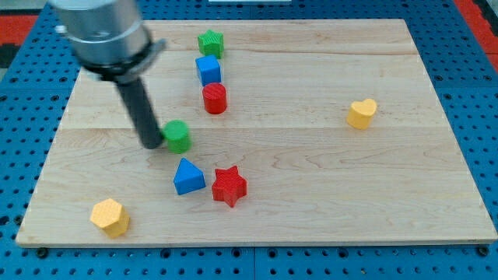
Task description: Move the green circle below the red circle
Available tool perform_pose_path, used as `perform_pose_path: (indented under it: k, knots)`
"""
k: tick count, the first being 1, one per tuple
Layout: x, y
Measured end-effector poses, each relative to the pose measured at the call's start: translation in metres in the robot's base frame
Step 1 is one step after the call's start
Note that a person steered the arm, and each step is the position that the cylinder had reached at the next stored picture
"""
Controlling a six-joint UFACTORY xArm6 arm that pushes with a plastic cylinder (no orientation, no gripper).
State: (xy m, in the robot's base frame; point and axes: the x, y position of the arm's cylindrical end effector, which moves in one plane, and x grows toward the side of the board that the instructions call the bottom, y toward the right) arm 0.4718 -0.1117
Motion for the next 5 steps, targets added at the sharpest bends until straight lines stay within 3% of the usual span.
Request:
perform_pose_path:
  k: [1,2,3,4,5]
  knots:
    - [-0.005,0.003]
    - [-0.048,-0.045]
    - [-0.127,-0.067]
    - [-0.157,-0.024]
    - [-0.155,0.025]
